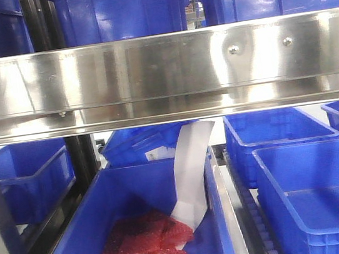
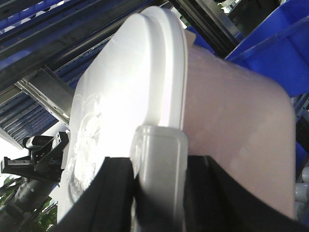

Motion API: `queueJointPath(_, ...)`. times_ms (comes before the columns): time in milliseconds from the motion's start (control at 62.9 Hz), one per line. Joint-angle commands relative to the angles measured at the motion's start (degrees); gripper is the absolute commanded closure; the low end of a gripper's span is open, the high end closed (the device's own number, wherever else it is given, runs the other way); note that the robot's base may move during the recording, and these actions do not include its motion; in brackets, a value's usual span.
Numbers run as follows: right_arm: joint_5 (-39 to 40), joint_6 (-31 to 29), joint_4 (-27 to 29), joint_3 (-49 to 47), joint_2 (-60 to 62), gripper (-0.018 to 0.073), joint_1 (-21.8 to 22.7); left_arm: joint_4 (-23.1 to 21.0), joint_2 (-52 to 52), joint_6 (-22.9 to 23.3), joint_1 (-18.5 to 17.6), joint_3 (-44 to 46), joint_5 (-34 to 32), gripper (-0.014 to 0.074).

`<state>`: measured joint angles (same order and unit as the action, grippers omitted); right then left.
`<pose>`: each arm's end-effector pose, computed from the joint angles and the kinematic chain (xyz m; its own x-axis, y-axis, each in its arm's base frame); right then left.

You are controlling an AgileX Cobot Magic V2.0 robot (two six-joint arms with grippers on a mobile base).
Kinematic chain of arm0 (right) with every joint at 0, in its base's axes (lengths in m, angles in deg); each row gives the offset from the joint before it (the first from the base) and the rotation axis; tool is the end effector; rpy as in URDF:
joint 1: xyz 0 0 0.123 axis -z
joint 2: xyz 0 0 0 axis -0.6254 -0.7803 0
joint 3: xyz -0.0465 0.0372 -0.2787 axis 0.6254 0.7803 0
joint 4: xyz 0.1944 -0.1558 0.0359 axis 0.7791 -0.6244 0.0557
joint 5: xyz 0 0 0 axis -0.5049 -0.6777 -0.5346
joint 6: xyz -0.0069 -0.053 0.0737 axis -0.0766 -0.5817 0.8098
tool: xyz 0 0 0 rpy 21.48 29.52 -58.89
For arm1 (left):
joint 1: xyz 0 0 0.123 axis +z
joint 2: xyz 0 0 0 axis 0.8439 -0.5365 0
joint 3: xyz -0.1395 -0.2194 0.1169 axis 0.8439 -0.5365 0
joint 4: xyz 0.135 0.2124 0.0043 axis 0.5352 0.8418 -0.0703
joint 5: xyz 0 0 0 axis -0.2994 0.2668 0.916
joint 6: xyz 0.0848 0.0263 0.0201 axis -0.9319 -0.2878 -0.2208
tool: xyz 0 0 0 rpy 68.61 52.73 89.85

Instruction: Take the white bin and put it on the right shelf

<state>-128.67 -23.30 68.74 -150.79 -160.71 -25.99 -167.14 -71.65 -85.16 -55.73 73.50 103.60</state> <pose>0.2743 0.0166 0.4077 -0.4534 0.5548 -0.6976 -0.5491 0.4426 0.7089 0.3286 -0.0672 0.4316 -0.5625 -0.4697 -0.6805 0.6339 0.2835 -0.7196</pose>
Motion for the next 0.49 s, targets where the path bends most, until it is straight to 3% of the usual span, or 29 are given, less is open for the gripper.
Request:
queueJointPath(0, -13.77, -1.58, 3.59, -2.32, 2.53, 0.0368, -1.91, -0.97, 2.8, -0.6, -2.87, 2.07, 14.44, 0.0722)
queueJointPath(254, -13.83, 0.3, 4.96, -2.37, 2.53, 0.0368, -1.91, -1.85, 2.8, -0.6, -2.29, 2.33, 14.04, 0.0722)
queueJointPath(477, -11.68, 1.76, 5.1, -7.07, 1.43, 0.0368, -4.07, 0.01, 2.8, -0.6, 1.38, 5.34, 13.3, 0.0722)
